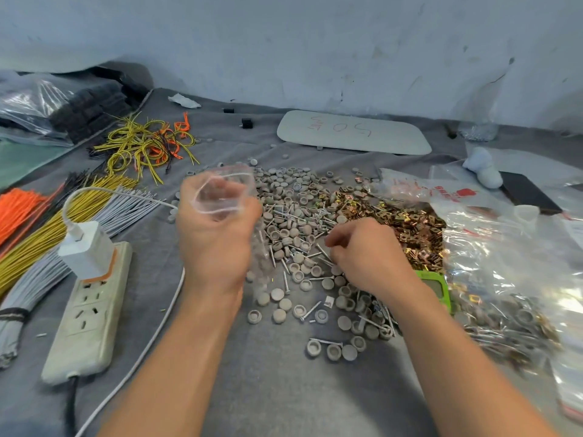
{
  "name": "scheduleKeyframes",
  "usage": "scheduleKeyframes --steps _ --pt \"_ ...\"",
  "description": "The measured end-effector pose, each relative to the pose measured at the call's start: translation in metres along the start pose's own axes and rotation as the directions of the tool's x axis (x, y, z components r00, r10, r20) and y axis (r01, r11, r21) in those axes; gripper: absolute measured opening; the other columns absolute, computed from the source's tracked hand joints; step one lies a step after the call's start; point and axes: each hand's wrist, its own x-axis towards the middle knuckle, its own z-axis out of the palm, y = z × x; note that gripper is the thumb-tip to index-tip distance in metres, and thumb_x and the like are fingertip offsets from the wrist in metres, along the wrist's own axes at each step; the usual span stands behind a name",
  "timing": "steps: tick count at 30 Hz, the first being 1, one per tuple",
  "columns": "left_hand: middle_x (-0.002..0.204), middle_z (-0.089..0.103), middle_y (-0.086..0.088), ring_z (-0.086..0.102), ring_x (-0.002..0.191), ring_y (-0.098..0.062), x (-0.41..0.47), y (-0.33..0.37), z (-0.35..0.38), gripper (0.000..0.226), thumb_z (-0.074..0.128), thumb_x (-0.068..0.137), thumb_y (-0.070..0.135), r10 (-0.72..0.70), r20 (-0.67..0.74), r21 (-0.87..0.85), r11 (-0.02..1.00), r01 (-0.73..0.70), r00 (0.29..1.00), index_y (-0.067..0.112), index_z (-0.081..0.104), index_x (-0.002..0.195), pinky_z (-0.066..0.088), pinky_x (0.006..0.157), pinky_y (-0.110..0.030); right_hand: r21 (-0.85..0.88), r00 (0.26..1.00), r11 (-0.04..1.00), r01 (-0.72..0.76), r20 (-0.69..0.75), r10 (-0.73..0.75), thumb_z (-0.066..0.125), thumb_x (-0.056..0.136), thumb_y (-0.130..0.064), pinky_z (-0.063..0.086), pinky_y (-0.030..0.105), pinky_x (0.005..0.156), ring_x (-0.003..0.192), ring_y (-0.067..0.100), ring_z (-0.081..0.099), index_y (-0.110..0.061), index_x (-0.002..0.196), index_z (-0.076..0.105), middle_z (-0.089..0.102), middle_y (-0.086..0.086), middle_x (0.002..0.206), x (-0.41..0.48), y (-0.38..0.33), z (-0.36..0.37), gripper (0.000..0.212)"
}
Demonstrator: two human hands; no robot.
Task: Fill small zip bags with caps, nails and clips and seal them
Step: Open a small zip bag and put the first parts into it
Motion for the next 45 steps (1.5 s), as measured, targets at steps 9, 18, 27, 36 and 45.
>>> scheduleKeyframes --steps 9,18,27,36,45 --pt "0.101 0.063 0.031 0.059 0.085 0.013 -0.012 -0.012 0.002 0.051 0.082 0.072 0.008 0.074 0.237 0.53 0.826 -0.193 0.969 0.035 0.05 0.1 0.042 0.061 -0.012 -0.455 1.0 0.89 0.022 -0.004 -0.027 0.065 0.089 -0.022 0.034 0.043 0.096 0.1 0.029 0.063 -0.019 0.082 0.057 0.057 0.0 0.081 0.0 -0.013 0.007 0.011" --pt "0.087 0.067 0.02 0.059 0.083 0.009 -0.012 -0.016 -0.001 0.043 0.083 0.075 0.021 -0.025 0.298 0.593 0.788 -0.165 0.954 0.037 0.049 0.097 0.042 0.061 -0.009 -0.425 0.997 0.902 -0.08 -0.019 0.079 0.067 0.088 -0.032 0.035 0.045 0.101 0.096 0.029 0.059 -0.019 0.073 0.049 0.058 0.002 0.09 -0.002 -0.014 0.007 0.027" --pt "0.097 0.063 0.031 0.059 0.085 0.009 -0.015 -0.019 0.003 0.042 0.083 0.075 0.027 -0.034 0.342 0.583 0.791 -0.184 0.939 0.038 0.048 0.096 0.043 0.066 -0.01 0.001 0.958 0.979 -0.203 -0.204 0.199 0.065 0.094 -0.034 0.037 0.036 0.088 0.085 0.026 0.063 -0.024 0.084 0.073 0.071 -0.002 0.081 0.015 -0.002 0.02 0.017" --pt "0.085 0.068 0.018 0.062 0.079 0.002 -0.015 -0.025 0.0 0.037 0.081 0.081 0.031 -0.022 0.352 0.593 0.778 -0.205 0.936 0.037 0.049 0.097 0.047 0.067 -0.018 -0.409 0.984 0.903 -0.128 -0.166 0.065 0.068 0.083 -0.022 0.03 0.045 0.097 0.067 0.025 0.045 -0.021 0.074 0.05 0.054 -0.001 0.065 0.017 -0.012 0.028 0.02" --pt "0.094 0.066 0.027 0.062 0.079 0.004 -0.017 -0.022 0.0 0.04 0.084 0.077 0.036 -0.033 0.376 0.566 0.8 -0.201 0.926 0.036 0.05 0.098 0.048 0.063 -0.018 -0.384 0.988 0.916 -0.114 -0.144 0.063 0.065 0.089 -0.021 0.032 0.042 0.097 0.091 0.026 0.059 -0.021 0.077 0.059 0.057 -0.001 0.076 0.0 -0.017 0.015 0.014"
